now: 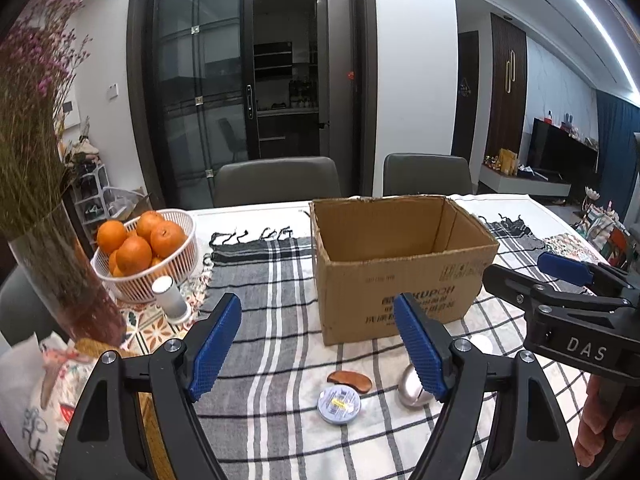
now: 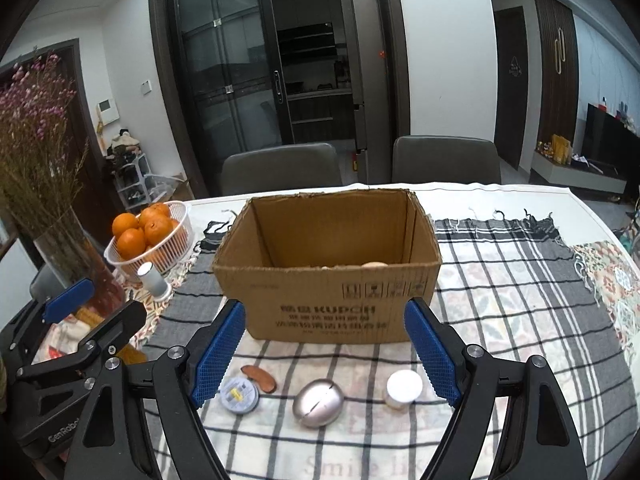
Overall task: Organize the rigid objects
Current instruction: 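Move both tools back toward the tin and silver egg on the table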
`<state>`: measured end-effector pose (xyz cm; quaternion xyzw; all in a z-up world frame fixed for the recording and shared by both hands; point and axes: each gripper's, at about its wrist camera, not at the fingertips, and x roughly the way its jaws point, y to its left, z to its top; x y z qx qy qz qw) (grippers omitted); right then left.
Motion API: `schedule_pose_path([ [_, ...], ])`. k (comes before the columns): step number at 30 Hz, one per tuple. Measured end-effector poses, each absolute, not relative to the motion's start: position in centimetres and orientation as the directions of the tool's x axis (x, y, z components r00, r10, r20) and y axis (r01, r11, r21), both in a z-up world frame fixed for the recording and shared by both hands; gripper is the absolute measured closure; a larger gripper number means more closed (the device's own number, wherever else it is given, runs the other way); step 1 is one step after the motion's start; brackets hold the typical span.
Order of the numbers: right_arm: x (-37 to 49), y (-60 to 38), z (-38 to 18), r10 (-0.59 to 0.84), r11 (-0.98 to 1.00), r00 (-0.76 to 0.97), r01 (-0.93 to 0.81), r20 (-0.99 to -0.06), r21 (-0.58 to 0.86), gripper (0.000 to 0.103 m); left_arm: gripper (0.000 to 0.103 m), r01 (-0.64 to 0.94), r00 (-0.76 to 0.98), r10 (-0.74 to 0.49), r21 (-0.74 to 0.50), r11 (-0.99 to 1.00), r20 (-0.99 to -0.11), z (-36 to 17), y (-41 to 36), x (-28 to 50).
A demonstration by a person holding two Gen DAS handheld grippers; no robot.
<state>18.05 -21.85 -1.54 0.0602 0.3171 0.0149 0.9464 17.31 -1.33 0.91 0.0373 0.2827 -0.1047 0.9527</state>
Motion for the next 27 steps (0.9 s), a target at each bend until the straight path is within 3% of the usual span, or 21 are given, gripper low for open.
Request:
schedule_pose_path([
  [7, 16.2, -21.2, -2.9, 0.062, 0.993, 0.810, 0.010, -0.583, 0.120, 0.020, 0.025, 0.226, 0.806, -0.191, -0.007, 0.974, -0.560, -1.2, -0.8, 16.0],
  [27, 14.6, -20.9, -9.3, 0.082, 0.988, 0.755, 0.024, -0.650, 0.152, 0.020, 0.025, 0.269, 0.750, -0.202, 0.012, 0.963, -0.629, -7.2, -0.9, 14.1],
])
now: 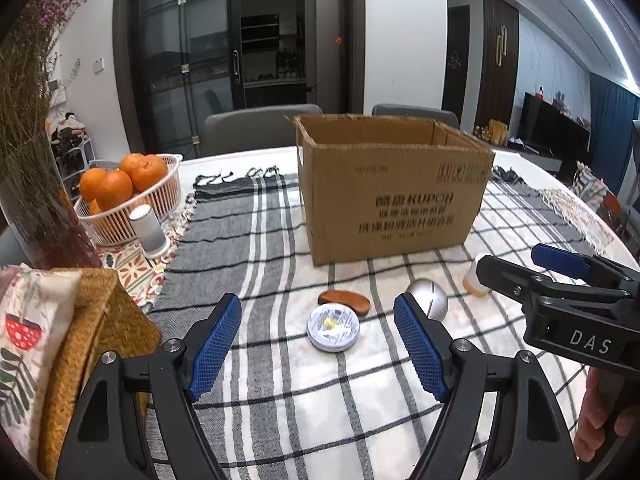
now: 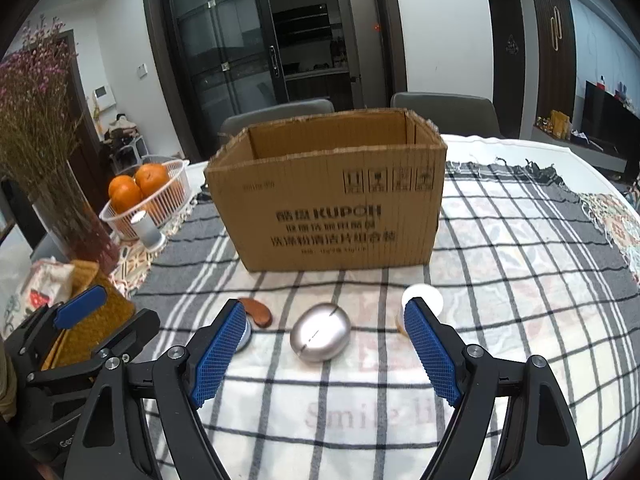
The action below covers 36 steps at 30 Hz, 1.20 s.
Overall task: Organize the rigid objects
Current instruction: 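Move both tools back toward the tin and silver egg on the table, then grasp the white barcode tin with the left tool while the right tool grasps the silver egg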
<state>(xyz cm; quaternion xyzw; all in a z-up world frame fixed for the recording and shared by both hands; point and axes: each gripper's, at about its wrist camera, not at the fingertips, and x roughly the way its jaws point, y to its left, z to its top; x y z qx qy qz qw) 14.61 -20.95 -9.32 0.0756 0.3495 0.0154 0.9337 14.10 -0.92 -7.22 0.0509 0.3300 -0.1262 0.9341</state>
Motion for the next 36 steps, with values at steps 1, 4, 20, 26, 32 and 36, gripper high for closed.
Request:
schedule_pose_path([
  [1, 14.6, -20.9, -9.6, 0.084, 0.988, 0.751, 0.022, -0.655, 0.152, 0.021, 0.025, 0.272, 0.747, -0.202, 0.014, 0.962, -0.633, -7.5, -0.9, 14.1],
  [4, 14.7, -20.8, -10.6, 0.088, 0.988, 0.737, 0.022, -0.670, 0.155, 0.021, 0.025, 0.282, 0.735, -0.203, 0.019, 0.959, -0.646, -8.5, -0.9, 14.2],
  [20, 16.7, -20.4, -14.9, 0.117, 0.983, 0.681, 0.024, -0.723, 0.182, 0.021, 0.025, 0.323, 0.680, -0.229, 0.005, 0.946, -0.696, -12.9, -0.8, 16.5],
  [26, 17.7, -20.5, -16.1, 0.121, 0.982, 0.665, 0.027, -0.737, 0.187, 0.021, 0.025, 0.329, 0.664, -0.235, -0.005, 0.944, -0.710, -14.1, -1.0, 17.4],
  [32, 18.8, -20.5, -17.4, 0.128, 0.979, 0.646, 0.036, -0.753, 0.198, 0.021, 0.025, 0.333, 0.645, -0.242, -0.017, 0.943, -0.725, -15.1, -1.2, 18.5],
  [36, 19.5, -20.6, -18.0, 0.134, 0.977, 0.638, 0.043, -0.758, 0.209, 0.020, 0.025, 0.334, 0.630, -0.251, -0.035, 0.942, -0.735, -15.6, -1.1, 19.2],
])
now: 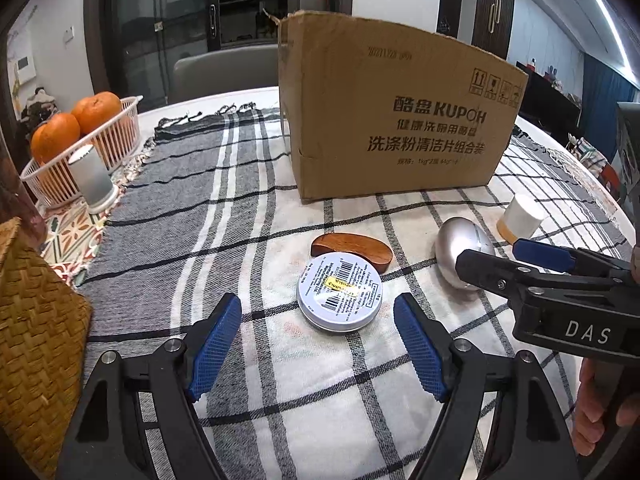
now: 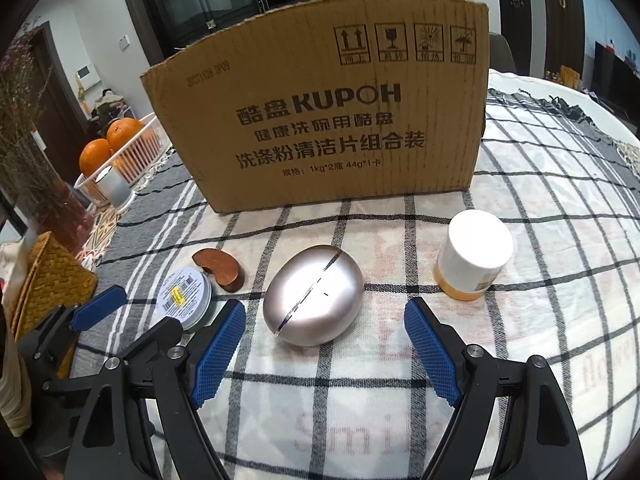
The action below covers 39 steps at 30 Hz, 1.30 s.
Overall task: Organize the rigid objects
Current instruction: 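Grasp the white barcode tin with the left tool while the right tool grasps the silver egg, then lift and carry the tin and silver egg over the box with both tools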
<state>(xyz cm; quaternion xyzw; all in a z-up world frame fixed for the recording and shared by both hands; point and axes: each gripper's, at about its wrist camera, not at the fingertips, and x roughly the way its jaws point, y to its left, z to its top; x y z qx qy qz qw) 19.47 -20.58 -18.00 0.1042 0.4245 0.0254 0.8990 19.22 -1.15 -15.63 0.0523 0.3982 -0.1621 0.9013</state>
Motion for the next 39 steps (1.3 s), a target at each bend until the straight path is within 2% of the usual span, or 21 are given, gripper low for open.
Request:
schedule_pose_path([
  [14, 21.4, -20.1, -19.6, 0.137, 0.978, 0.621, 0.039, -0.772, 0.205, 0.020, 0.029, 0.328, 0.567, -0.278, -0.097, 0.940, -0.776, -17.2, -1.2, 21.4],
  [20, 21.8, -19.9, -19.6, 0.125, 0.981, 0.629, 0.039, -0.767, 0.192, 0.022, 0.042, 0.321, 0.573, -0.255, -0.072, 0.944, -0.779, -17.2, -1.6, 21.5],
  [22, 21.9, -19.9, -19.6, 0.113, 0.982, 0.632, 0.044, -0.766, 0.181, 0.028, 0.052, 0.319, 0.576, -0.260, -0.080, 0.944, -0.775, -17.1, -1.4, 21.5],
  [24, 21.9, -19.7, -19.6, 0.089, 0.987, 0.636, 0.049, -0.767, 0.155, 0.042, 0.052, 0.313, 0.577, -0.262, -0.087, 0.946, -0.774, -17.1, -1.2, 21.6],
  [39, 20.2, -20.9, -18.2, 0.129, 0.977, 0.653, 0.046, -0.746, 0.209, 0.043, 0.052, 0.285, 0.639, -0.259, -0.089, 0.954, -0.724, -14.7, -1.2, 20.0],
])
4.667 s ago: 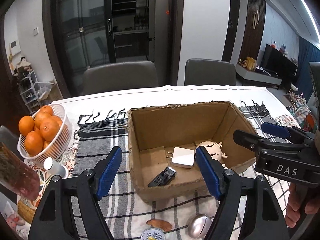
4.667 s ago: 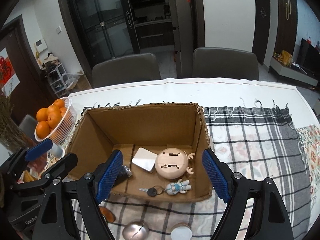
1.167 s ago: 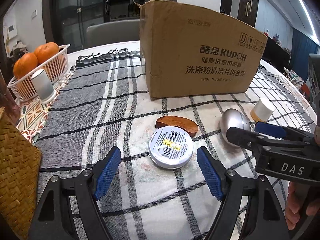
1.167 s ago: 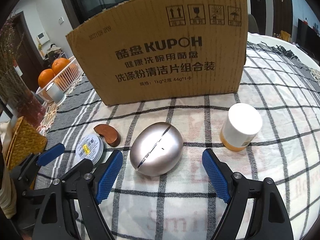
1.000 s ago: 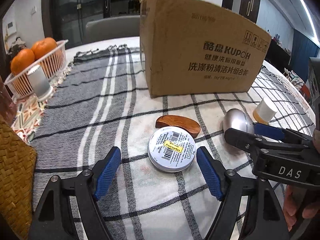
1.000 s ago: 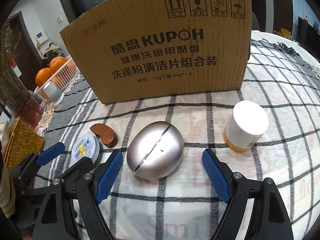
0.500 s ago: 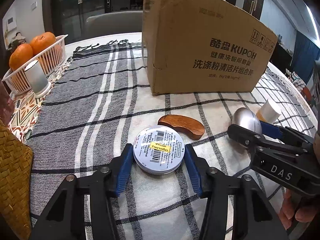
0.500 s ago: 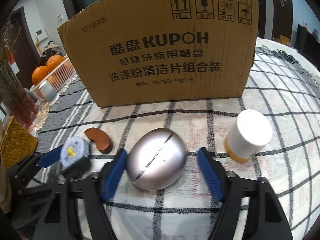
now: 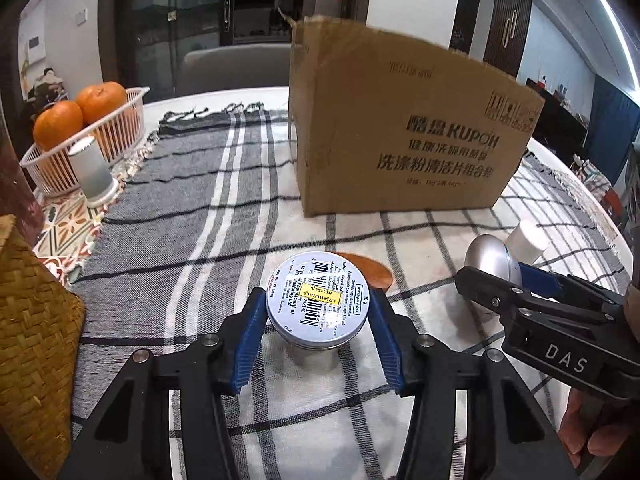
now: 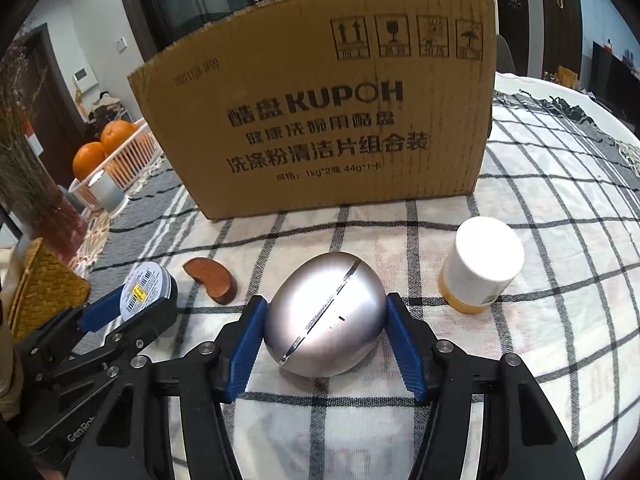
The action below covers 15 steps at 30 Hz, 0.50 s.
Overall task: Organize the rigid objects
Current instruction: 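Lift and carry the tin and silver egg over the box with both tools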
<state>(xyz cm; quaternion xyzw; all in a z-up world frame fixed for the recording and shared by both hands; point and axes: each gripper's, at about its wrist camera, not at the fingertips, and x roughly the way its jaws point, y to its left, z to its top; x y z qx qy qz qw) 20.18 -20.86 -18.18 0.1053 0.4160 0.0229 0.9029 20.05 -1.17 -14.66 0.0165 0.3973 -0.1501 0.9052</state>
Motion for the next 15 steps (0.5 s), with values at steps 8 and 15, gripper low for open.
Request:
schedule_pose_path([
  [8, 18.7, -21.0, -15.3, 0.137, 0.976, 0.695, 0.027, -0.706, 0.216, 0.043, 0.052, 0.289, 0.684, -0.275, -0.095, 0.953, -0.676, -11.9, -1.2, 18.7],
  [15, 17.2, -20.9, -12.4, 0.136, 0.978, 0.740, 0.007, -0.659, 0.209, 0.043, 0.052, 0.294, 0.721, -0.285, -0.093, 0.951, -0.632, -9.4, -1.4, 17.6],
])
